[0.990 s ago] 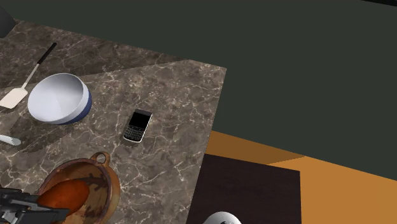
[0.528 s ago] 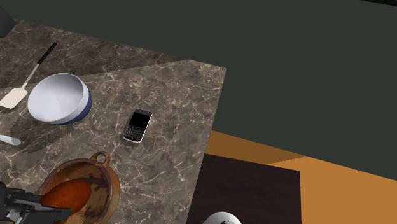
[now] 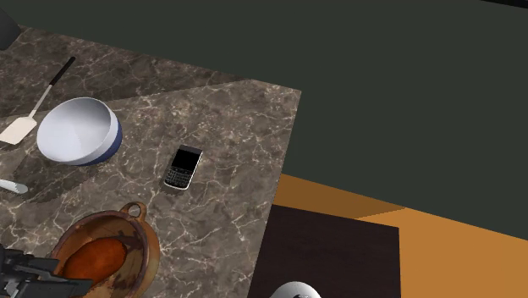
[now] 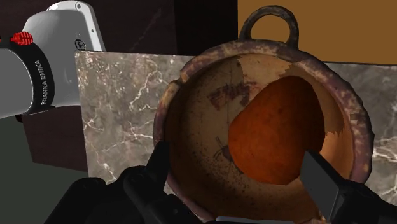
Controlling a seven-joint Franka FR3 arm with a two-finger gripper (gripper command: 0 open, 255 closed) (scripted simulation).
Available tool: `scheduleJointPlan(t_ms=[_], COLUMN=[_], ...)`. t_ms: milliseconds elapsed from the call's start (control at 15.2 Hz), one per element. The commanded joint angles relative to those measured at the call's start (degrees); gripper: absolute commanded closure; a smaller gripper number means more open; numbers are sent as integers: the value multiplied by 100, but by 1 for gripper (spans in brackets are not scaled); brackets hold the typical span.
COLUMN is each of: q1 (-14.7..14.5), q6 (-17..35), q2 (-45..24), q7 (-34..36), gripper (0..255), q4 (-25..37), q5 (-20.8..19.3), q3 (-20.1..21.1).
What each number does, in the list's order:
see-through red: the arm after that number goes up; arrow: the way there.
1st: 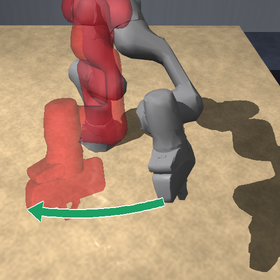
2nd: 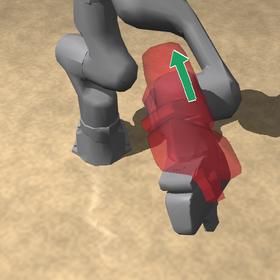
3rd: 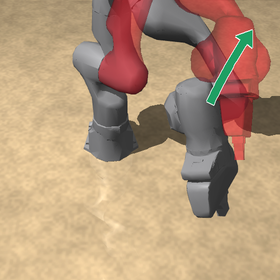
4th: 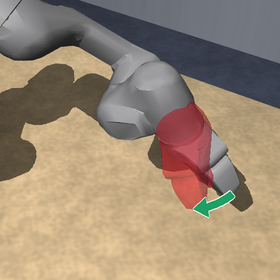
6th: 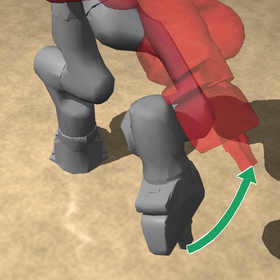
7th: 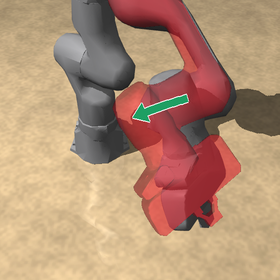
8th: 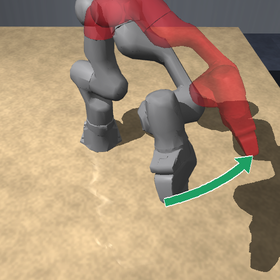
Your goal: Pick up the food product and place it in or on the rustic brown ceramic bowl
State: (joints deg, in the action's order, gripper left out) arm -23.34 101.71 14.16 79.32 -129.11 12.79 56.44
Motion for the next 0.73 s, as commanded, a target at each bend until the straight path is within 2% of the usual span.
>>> scheduleJointPlan(t_ms=[0, 132, 660], q1=[38, 76, 76], q6=[-304, -632, -632], q2=[-39, -88, -88], q7=[36, 78, 78], gripper=[0, 0, 0], q4=[331, 696, 696], q5=[-66, -132, -132], q3=[-24, -43, -43])
